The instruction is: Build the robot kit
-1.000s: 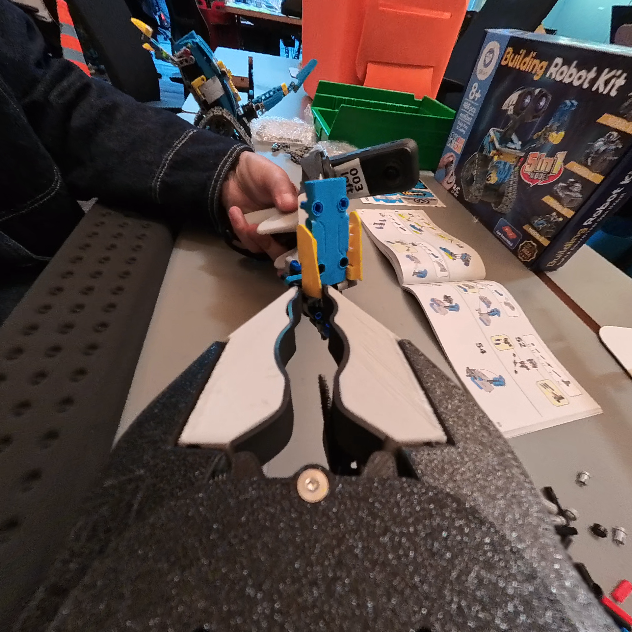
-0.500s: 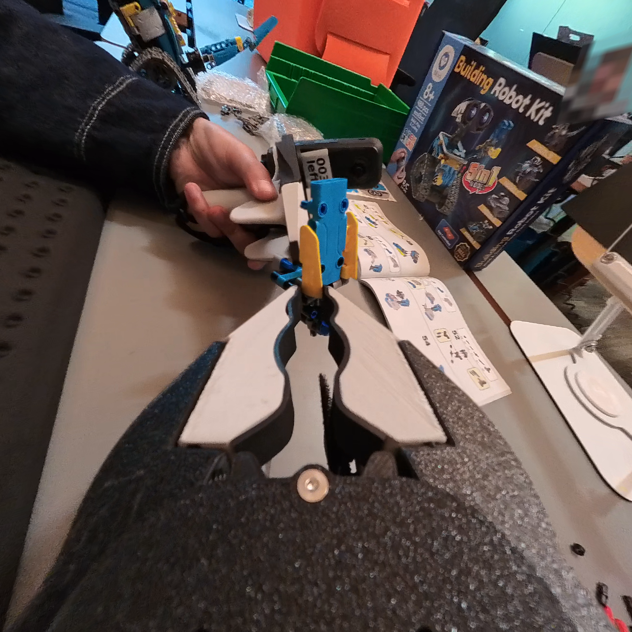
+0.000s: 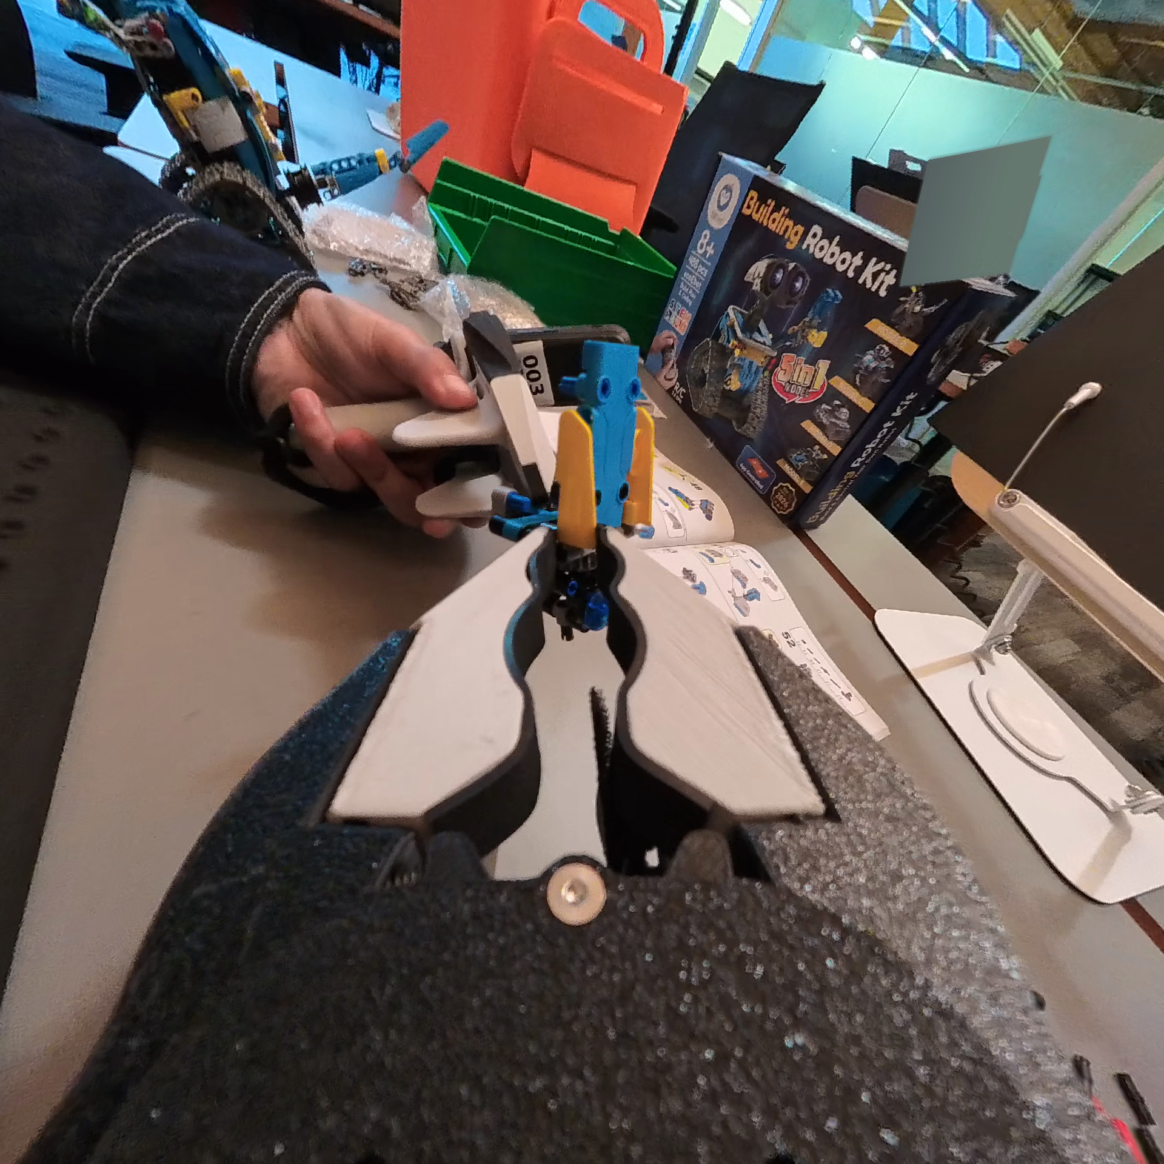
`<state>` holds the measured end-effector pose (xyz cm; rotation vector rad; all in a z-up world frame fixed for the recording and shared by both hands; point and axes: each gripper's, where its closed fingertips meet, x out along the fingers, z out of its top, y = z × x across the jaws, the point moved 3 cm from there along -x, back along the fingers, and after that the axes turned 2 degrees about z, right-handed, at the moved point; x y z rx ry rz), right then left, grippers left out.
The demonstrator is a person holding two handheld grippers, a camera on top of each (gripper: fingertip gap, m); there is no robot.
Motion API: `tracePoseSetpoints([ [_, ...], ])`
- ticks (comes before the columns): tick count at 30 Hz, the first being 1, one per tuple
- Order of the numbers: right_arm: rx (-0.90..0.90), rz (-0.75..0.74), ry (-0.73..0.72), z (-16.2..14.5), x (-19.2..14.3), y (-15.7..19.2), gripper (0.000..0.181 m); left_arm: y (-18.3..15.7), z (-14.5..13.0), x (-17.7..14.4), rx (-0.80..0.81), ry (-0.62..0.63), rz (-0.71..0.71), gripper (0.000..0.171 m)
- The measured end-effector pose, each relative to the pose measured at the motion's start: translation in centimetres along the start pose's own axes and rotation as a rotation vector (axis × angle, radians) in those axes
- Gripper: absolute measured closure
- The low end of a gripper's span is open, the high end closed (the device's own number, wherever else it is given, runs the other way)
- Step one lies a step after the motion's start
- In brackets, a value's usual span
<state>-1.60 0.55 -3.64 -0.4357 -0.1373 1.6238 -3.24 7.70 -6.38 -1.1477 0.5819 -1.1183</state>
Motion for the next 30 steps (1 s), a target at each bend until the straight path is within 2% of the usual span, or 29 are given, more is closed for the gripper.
tracePoseSetpoints([
  [3, 0.021, -0.038, -0.010, 0.2, 0.1, -0.4, 0.165, -0.1, 0.3, -0.1, 0.025, -0.013, 0.014, 0.158],
  [6, 0.044, -0.096, 0.022, 0.0, 0.5, -0.5, 0.149, 0.1, 1.0, -0.4, 0.020, -0.082, 0.028, 0.158],
  [11, -0.003, -0.310, 0.126, -0.5, 1.8, -0.9, 0.142, 0.0, 1.7, -0.3, 0.001, -0.210, 0.022, 0.158],
  [18, 0.068, -0.373, 0.128, -0.1, 2.2, -1.1, 0.134, -0.1, 1.8, 0.0, -0.024, -0.319, 0.030, 0.157],
  [20, 0.052, -0.389, 0.126, 0.2, 2.3, -1.0, 0.138, -0.2, 1.9, -0.1, -0.046, -0.354, 0.014, 0.157],
  [30, -0.042, -0.374, 0.156, 0.4, 1.9, -1.0, 0.144, -0.5, 1.6, 0.1, -0.038, -0.319, 0.006, 0.157],
])
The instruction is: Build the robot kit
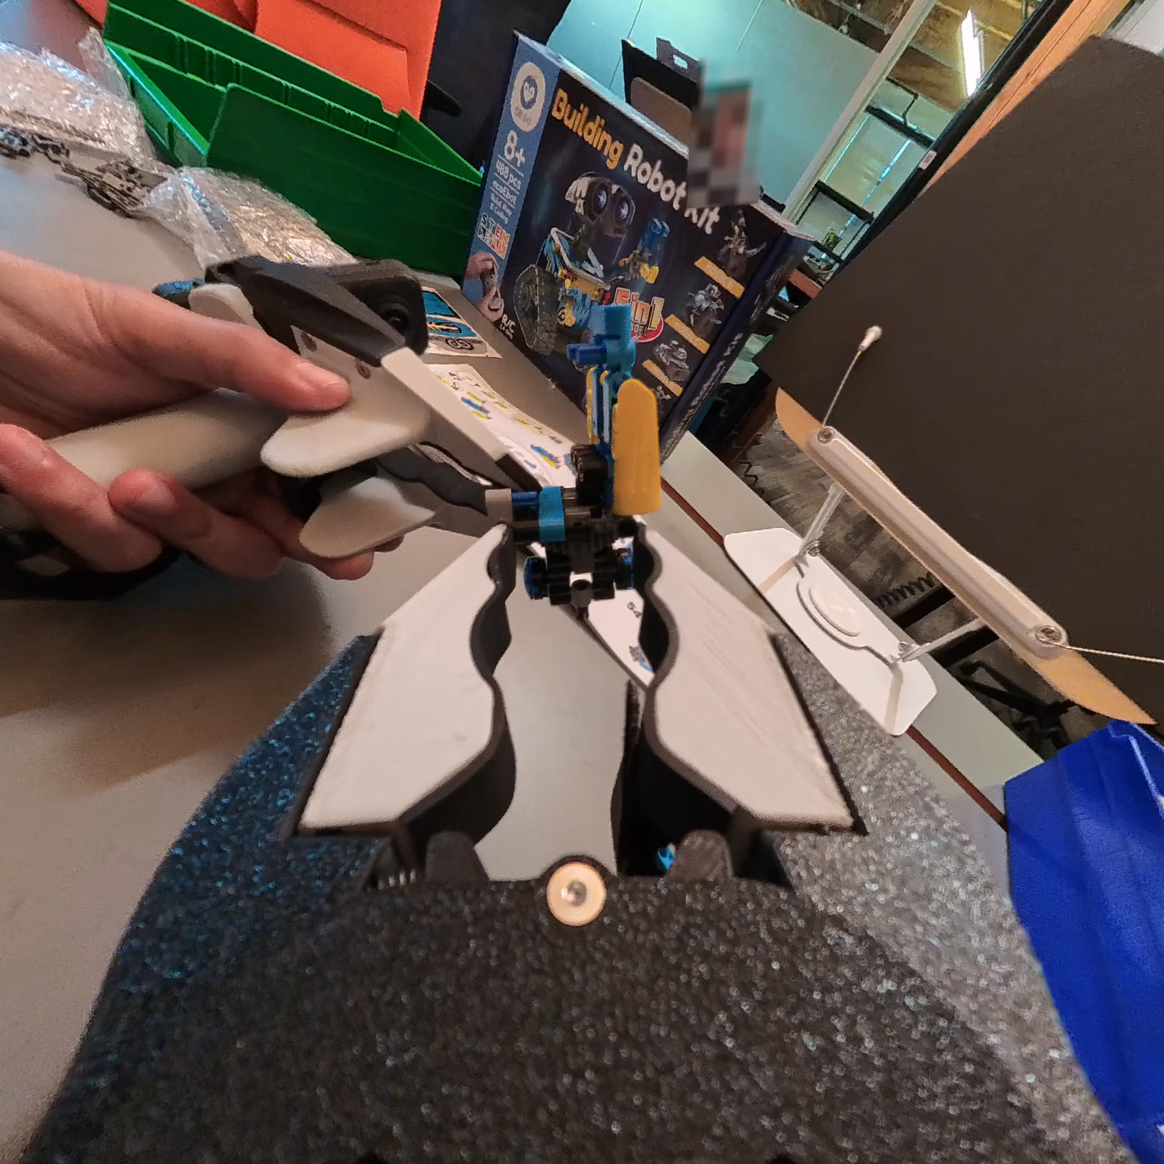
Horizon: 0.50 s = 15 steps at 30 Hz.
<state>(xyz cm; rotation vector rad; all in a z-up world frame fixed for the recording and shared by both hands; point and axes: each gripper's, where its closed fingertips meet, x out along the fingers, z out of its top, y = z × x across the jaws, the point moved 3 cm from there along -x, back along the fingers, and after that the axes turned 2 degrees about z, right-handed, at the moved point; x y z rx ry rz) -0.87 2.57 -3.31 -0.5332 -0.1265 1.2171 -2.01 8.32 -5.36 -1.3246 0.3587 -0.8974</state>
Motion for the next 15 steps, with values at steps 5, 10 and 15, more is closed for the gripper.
tracePoseSetpoints([
  [5, -0.058, 0.044, 0.004, 0.0, -0.1, 1.0, 0.181, -0.3, 0.1, 0.1, 0.014, -0.007, 0.004, 0.157],
  [10, 0.074, 0.069, 0.024, -0.8, 0.2, 0.2, 0.180, -0.3, 1.0, -0.6, 0.154, -0.005, 0.075, 0.157],
  [15, 0.375, 0.202, -0.136, -0.6, -1.5, -2.8, 0.143, 1.0, 1.3, -1.2, 0.435, 0.117, 0.293, 0.157],
])
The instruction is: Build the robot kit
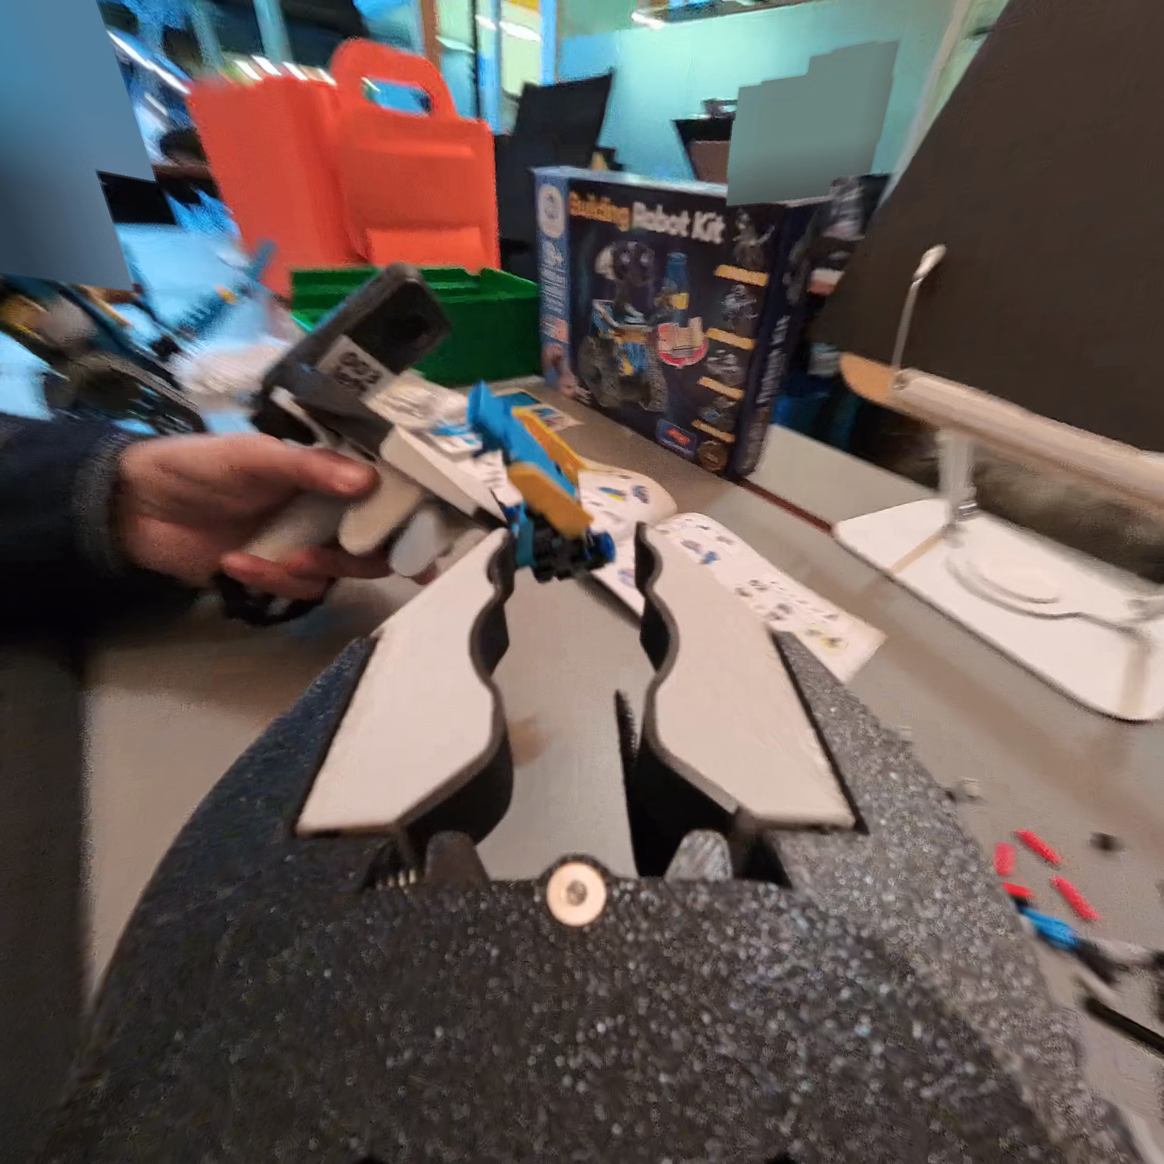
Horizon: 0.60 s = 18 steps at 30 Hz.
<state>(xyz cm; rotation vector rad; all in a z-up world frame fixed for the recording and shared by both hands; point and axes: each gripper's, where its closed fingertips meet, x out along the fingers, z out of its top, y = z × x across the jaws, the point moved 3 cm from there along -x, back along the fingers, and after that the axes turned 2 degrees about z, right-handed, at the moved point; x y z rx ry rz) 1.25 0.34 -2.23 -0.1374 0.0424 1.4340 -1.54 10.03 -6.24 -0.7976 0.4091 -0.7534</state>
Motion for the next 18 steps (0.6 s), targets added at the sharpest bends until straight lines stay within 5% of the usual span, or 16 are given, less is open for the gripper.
tracePoseSetpoints([
  [7, 0.235, 0.246, 0.072, -1.9, -0.1, -0.1, 0.127, 2.7, -1.6, 0.0, 0.576, 0.254, 0.399, 0.156],
  [13, 0.178, 0.131, 0.377, -7.0, 3.7, 2.0, 0.121, 4.1, -3.4, 0.2, 0.876, 0.406, 0.594, 0.156],
  [18, 0.119, -0.067, 0.504, -8.8, 5.1, 1.2, 0.149, 4.5, -5.0, 1.0, 0.923, 0.455, 0.595, 0.156],
])
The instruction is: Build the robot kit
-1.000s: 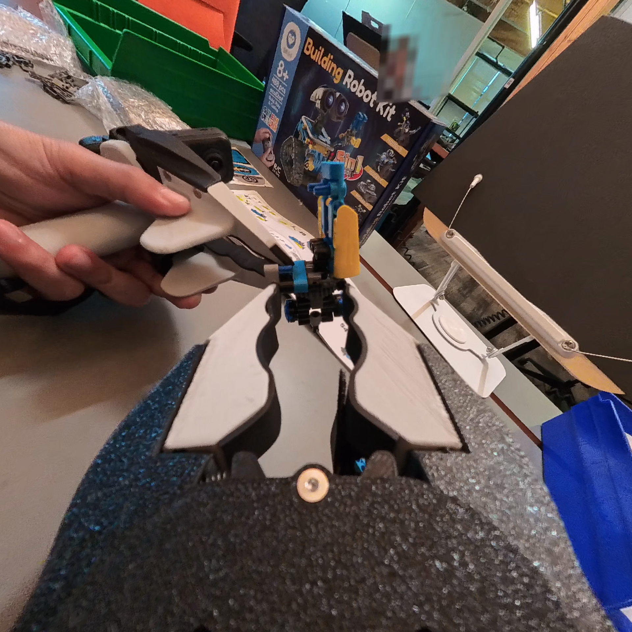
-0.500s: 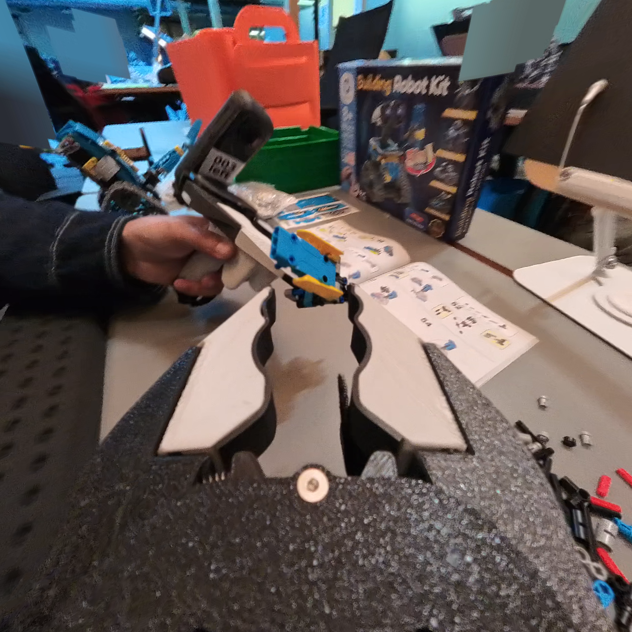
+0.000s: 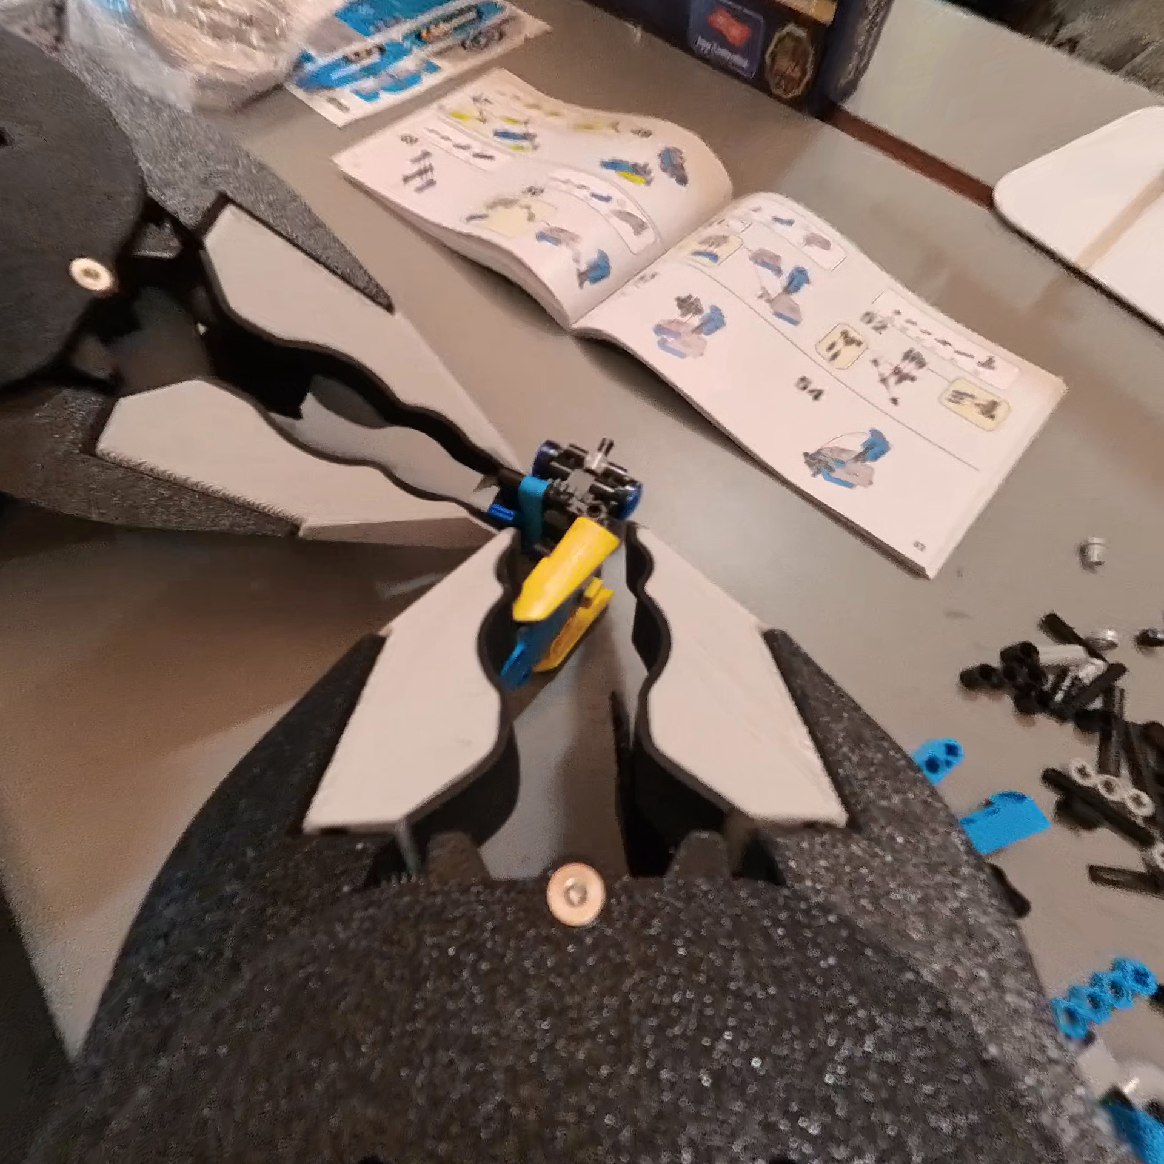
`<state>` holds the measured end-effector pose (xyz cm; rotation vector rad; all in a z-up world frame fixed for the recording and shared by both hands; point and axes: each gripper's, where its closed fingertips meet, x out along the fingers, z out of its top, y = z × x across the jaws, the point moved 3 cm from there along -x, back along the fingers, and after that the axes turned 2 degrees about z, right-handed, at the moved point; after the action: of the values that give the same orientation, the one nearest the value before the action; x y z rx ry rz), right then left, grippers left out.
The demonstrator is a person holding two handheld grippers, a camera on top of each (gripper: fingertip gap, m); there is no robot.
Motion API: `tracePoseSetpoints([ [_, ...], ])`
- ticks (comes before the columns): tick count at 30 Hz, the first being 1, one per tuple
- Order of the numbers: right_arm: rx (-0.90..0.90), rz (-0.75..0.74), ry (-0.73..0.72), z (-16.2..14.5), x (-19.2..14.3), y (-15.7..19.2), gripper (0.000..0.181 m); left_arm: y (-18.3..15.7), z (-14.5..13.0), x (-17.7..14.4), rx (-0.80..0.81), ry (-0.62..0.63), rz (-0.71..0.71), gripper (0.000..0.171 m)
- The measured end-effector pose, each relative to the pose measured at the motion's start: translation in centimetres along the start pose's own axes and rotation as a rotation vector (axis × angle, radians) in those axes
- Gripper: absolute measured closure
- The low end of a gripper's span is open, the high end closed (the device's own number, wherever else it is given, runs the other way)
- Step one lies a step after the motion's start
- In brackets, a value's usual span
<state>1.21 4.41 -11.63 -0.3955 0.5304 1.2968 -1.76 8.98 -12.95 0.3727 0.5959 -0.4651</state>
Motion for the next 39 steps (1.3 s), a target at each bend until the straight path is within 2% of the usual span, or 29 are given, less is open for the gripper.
tracePoseSetpoints([
  [15, 0.025, 0.024, 0.047, -0.7, 0.0, -0.5, 0.154, -0.2, 0.2, 0.2, -0.009, -0.026, -0.030, 0.156],
  [25, 0.184, 0.130, 0.018, -0.6, 0.0, -0.8, 0.158, -0.2, 0.3, 0.2, -0.002, -0.029, -0.041, 0.156],
  [29, 0.266, 0.204, 0.006, -0.8, -0.4, -1.0, 0.165, -0.2, 0.2, 0.1, -0.009, -0.023, -0.049, 0.156],
  [34, 0.330, 0.219, -0.016, -1.0, -1.1, -2.1, 0.166, -0.2, 0.2, 0.0, 0.029, -0.016, -0.036, 0.155],
  [36, 0.405, 0.331, -0.096, 0.0, -2.0, -1.8, 0.167, -0.2, 0.2, 0.0, 0.015, -0.008, -0.029, 0.154],
  [39, 0.522, 0.508, -0.242, 1.8, -3.7, -1.6, 0.168, -0.3, 0.5, -0.4, -0.039, -0.013, -0.056, 0.138],
])
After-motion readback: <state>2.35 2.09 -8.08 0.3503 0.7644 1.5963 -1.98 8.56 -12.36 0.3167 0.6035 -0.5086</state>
